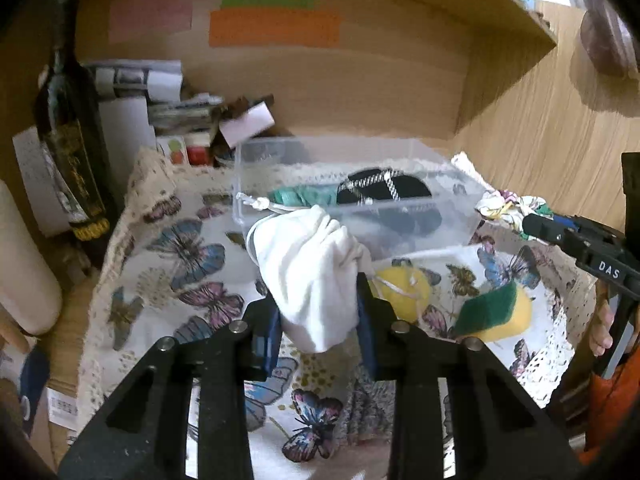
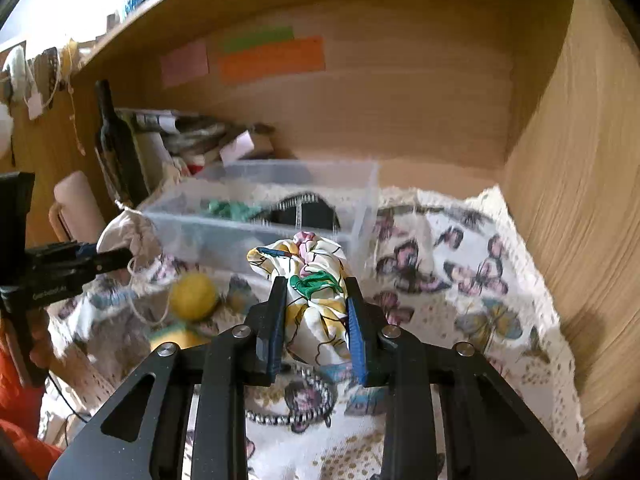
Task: Organize soft objects
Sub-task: 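Grasp the white drawstring pouch with the left gripper while the right gripper grasps the floral scrunchie, then lower the pouch into the box with the left gripper while the right gripper drops the scrunchie in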
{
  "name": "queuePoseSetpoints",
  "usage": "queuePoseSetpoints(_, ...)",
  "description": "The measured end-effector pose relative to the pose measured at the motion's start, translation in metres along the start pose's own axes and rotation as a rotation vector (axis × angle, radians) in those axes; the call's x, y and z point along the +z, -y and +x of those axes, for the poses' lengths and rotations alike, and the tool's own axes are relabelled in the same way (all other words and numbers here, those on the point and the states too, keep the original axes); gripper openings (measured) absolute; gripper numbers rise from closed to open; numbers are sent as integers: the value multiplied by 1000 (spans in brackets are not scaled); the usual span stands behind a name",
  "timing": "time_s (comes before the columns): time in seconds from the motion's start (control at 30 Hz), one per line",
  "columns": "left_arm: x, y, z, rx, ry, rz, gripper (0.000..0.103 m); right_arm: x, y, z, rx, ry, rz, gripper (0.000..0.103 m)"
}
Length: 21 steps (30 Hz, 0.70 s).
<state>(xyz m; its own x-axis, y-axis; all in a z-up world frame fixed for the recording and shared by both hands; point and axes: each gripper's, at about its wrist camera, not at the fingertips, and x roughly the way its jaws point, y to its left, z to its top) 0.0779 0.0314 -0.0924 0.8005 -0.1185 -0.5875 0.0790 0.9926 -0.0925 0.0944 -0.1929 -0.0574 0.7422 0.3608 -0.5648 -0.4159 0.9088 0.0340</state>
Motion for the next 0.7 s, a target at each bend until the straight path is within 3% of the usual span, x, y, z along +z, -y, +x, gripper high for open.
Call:
queuePoseSetpoints(0.37,47,-5,-30,-5,147,-4,32,48,-8,-12,13,145,-17,25)
queuePoseSetpoints(0.57,74,1,-31,11,212,18,32,71,-15,-1,33,178,-32,25)
queuePoseSetpoints(0.7,85,4,-20,16,209,21,32,82,-22,14,48,171,-40,26)
